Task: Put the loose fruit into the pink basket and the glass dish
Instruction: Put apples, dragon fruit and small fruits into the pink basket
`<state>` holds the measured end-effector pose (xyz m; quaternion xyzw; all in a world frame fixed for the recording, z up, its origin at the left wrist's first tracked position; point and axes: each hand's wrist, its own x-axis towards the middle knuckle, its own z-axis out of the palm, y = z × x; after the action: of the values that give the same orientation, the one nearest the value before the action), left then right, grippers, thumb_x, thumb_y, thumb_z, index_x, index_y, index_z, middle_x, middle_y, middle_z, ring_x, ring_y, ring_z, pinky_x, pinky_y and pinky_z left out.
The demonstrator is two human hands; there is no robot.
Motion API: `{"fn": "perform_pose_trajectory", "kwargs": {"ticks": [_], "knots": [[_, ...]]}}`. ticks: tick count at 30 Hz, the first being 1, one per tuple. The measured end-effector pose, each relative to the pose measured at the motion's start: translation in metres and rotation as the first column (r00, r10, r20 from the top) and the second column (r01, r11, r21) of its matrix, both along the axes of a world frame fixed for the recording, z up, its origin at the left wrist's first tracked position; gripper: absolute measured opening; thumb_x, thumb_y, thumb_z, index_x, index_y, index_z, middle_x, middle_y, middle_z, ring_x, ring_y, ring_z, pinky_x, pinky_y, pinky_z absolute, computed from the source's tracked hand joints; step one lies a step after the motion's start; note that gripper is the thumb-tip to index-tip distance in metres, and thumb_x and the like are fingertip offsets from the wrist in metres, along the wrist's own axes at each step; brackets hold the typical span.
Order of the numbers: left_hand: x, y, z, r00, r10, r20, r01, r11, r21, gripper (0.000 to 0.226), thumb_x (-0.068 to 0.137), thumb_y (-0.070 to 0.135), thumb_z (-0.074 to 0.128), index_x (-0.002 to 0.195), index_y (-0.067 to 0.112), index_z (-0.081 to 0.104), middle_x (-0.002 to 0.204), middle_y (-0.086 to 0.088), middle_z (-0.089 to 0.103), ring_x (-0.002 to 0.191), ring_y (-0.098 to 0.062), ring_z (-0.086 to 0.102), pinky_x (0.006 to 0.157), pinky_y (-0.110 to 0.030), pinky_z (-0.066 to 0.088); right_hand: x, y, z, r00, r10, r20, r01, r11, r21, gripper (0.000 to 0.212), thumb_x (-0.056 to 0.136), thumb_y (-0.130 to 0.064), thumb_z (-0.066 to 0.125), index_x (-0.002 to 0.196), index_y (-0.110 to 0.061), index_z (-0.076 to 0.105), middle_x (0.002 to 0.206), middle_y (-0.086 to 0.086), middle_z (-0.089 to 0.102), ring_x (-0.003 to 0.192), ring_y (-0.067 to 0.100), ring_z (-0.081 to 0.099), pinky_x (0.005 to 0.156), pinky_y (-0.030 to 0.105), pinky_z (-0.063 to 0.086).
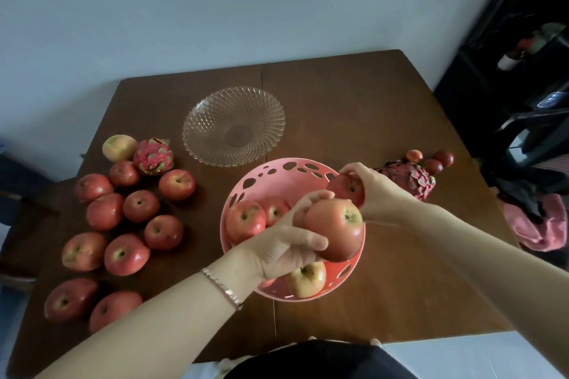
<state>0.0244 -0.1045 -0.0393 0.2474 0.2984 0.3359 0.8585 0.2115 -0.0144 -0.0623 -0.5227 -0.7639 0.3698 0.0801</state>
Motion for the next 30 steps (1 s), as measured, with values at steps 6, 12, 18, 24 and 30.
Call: {"fn": "perform_pose_trajectory", "kwargs": {"ticks": [6, 12, 18, 24, 30], "knots": [[-0.005, 0.012, 0.001, 0.910, -0.029, -0.413, 0.046, 0.998, 0.031, 0.067, 0.054, 0.006, 0.081, 0.111, 0.032, 0.058, 0.122, -0.007, 0.052, 0.107, -0.025, 0.059, 0.090, -0.043, 0.054, -0.002, -0.001, -0.001, 0.991, 0.110, 0.074, -0.111, 0.994, 0.007, 0.083, 0.057, -0.031, 0.083, 0.129, -0.029, 0.041, 0.121, -0.006, 0.041, 0.107, 0.013, 0.050, 0.093, 0.025, 0.044], [0.028, 0.008, -0.001, 0.136, 0.210, -0.968, 0.654, 0.715, 0.247, 0.067, 0.064, 0.033, 0.077, 0.118, 0.025, 0.038, 0.117, 0.004, 0.051, 0.109, -0.020, 0.047, 0.091, -0.031, 0.044, -0.010, 0.012, 0.001, 0.982, 0.148, 0.114, -0.147, 0.989, -0.019, 0.083, 0.058, -0.032, 0.082, 0.131, -0.029, 0.042, 0.123, -0.002, 0.044, 0.111, 0.017, 0.051, 0.095, 0.033, 0.048], [0.063, 0.005, -0.026, -0.181, 0.286, -0.941, 0.672, 0.735, 0.094, 0.087, 0.067, 0.043, 0.078, 0.131, 0.009, 0.028, 0.132, -0.010, 0.042, 0.121, -0.030, 0.038, 0.100, -0.037, 0.037, -0.017, 0.021, 0.004, 0.936, 0.268, 0.230, -0.256, 0.963, -0.082, 0.081, 0.060, -0.026, 0.077, 0.132, -0.029, 0.041, 0.124, -0.002, 0.045, 0.116, 0.020, 0.048, 0.095, 0.038, 0.048], [0.058, -0.006, -0.037, -0.100, 0.364, -0.926, 0.613, 0.756, 0.230, 0.087, 0.067, 0.054, 0.074, 0.131, 0.012, 0.032, 0.131, -0.003, 0.045, 0.118, -0.022, 0.042, 0.100, -0.031, 0.039, -0.021, 0.022, 0.005, 0.931, 0.264, 0.254, -0.240, 0.963, -0.123, 0.077, 0.065, -0.030, 0.076, 0.134, -0.029, 0.040, 0.127, -0.002, 0.043, 0.116, 0.019, 0.047, 0.094, 0.032, 0.045], [0.049, -0.009, -0.042, 0.092, 0.297, -0.950, 0.321, 0.895, 0.311, 0.082, 0.059, 0.055, 0.078, 0.125, 0.018, 0.046, 0.121, 0.005, 0.055, 0.115, -0.015, 0.054, 0.097, -0.029, 0.047, -0.017, 0.013, -0.003, 0.897, 0.318, 0.306, -0.281, 0.947, -0.159, 0.068, 0.075, -0.030, 0.059, 0.136, -0.038, 0.030, 0.139, -0.012, 0.031, 0.125, 0.028, 0.031, 0.095, 0.038, 0.042]]}}
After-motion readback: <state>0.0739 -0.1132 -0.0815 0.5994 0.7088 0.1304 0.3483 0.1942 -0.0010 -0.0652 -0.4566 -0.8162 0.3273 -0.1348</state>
